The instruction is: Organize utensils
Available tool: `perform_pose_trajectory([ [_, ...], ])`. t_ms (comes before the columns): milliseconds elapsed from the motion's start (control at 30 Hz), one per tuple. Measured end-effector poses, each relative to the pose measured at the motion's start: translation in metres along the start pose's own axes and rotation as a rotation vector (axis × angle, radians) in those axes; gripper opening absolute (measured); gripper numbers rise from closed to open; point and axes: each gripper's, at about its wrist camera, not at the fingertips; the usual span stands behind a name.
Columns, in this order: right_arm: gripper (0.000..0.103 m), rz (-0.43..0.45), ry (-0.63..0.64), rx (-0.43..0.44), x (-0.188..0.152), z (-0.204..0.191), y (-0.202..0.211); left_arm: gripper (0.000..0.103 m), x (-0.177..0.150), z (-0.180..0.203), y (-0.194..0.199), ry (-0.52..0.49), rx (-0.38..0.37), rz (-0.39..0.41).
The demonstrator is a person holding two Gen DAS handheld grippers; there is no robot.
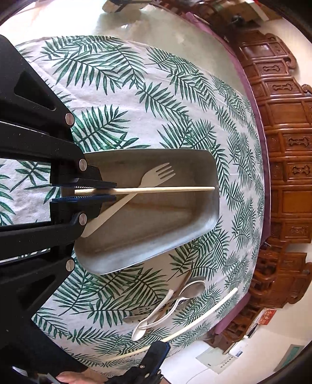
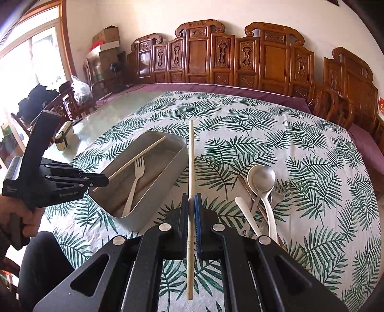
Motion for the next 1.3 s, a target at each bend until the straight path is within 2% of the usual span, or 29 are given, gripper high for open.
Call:
perform_pose_trajectory([
  [300,0.006,-0.019,0.019,0.019,0.005,-0.018,-0.012,0.004,-0.003,-0.005,-0.007,0.015,-0.006,-0.002],
  [533,0.006,-0.022,0.028,0.04,0.015,-0.034,-0.023,0.006,-0.001,-0.009,0.003,0.012,-0.003,0.026],
  [667,0.006,-0.021,0.028,0.058,0.024,-0.045,-0.032,0.024,0.005,-0.017,0.019,0.036,0.016,0.08],
  [733,0.006,-0.027,0.017,0.071,0.029,-0.051,-0.041,0.029,0.009,-0.023,0.027,0.047,0.033,0.11],
  [800,0.006,-0.033,0.007,0.08,0.033,-0.055,-0.047,0.039,0.013,-0.03,0.034,0.064,0.04,0.133],
  [933,0.006,-0.046,-0.019,0.101,0.041,-0.061,-0.062,0.049,0.02,-0.048,0.049,0.113,0.054,0.181],
  [1000,0.006,-0.053,-0.029,0.108,0.045,-0.065,-0.07,0.064,0.022,-0.056,0.056,0.137,0.063,0.205],
  [1200,0.006,-0.069,-0.047,0.118,0.055,-0.075,-0.09,0.079,0.027,-0.076,0.073,0.184,0.088,0.26],
  [1300,0.006,-0.081,-0.059,0.12,0.057,-0.079,-0.1,0.081,0.029,-0.081,0.079,0.193,0.093,0.277],
])
Point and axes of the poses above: each gripper's, at about its wrist camera, not at the fingertips, and y roughly against the way its jaws point, z to its right, x to its top
